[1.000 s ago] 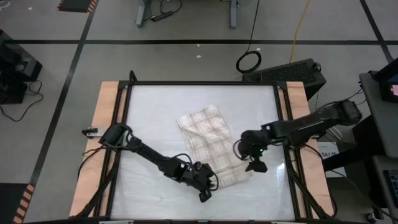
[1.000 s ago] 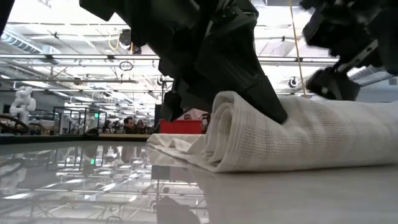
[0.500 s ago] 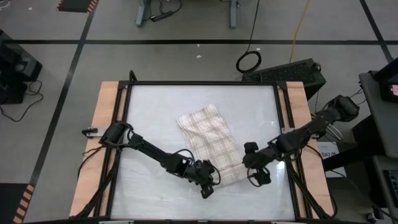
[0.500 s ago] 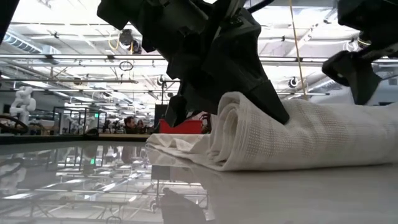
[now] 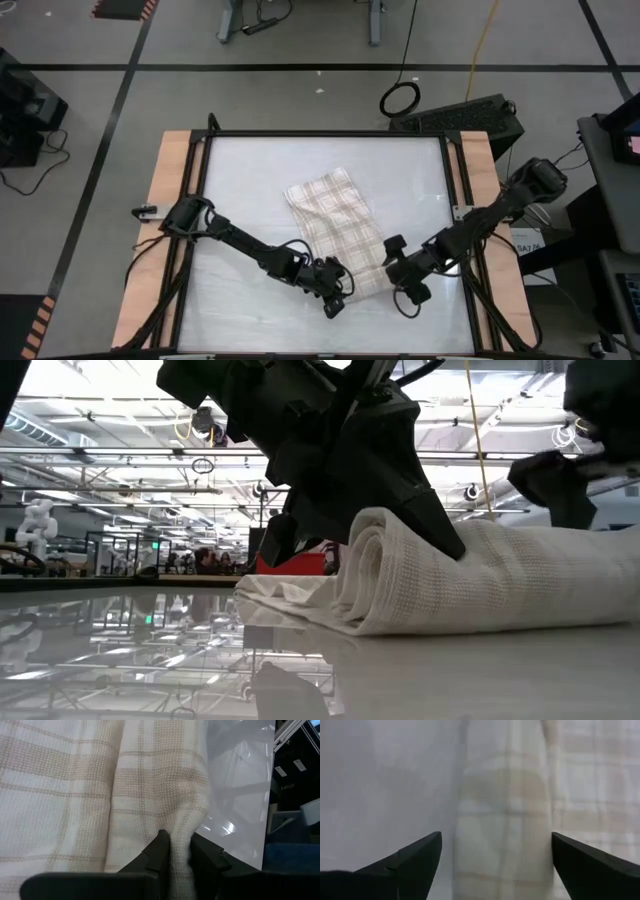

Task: Roll towel
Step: Roll the white-brown patterned towel

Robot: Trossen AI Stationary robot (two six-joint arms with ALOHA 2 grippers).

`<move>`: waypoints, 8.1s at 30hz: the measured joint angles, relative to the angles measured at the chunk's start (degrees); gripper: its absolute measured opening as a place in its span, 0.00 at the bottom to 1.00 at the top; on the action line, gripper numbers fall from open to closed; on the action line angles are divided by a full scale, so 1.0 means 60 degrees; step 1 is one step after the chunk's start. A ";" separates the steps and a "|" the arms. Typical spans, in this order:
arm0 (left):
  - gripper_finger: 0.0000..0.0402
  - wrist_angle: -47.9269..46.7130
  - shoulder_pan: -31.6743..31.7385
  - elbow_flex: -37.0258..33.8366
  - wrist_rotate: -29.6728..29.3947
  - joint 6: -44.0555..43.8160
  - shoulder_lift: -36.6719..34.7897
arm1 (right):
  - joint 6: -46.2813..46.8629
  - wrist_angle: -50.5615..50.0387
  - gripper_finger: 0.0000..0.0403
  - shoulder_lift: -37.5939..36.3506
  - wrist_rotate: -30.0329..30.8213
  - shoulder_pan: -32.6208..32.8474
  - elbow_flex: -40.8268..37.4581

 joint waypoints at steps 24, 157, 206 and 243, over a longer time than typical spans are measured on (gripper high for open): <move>0.17 -0.0035 -0.0004 -0.0006 0.0006 -0.0151 -0.0068 | 0.0078 0.0382 0.44 0.0893 0.0071 -0.0058 0.0000; 0.12 -0.0830 0.1118 0.0000 0.1552 0.1105 -0.0007 | 0.0862 -0.0130 0.68 0.1669 0.0833 0.0196 0.0914; 0.80 -0.0052 -0.1491 -0.0004 -0.3116 0.2650 -0.0993 | 0.0376 0.0451 0.14 0.1662 -0.5114 -0.2489 0.0907; 0.28 -0.1051 -0.0264 0.0007 -0.1245 0.2311 0.0073 | 0.0249 0.0441 0.25 0.1578 -0.6057 -0.3752 0.0545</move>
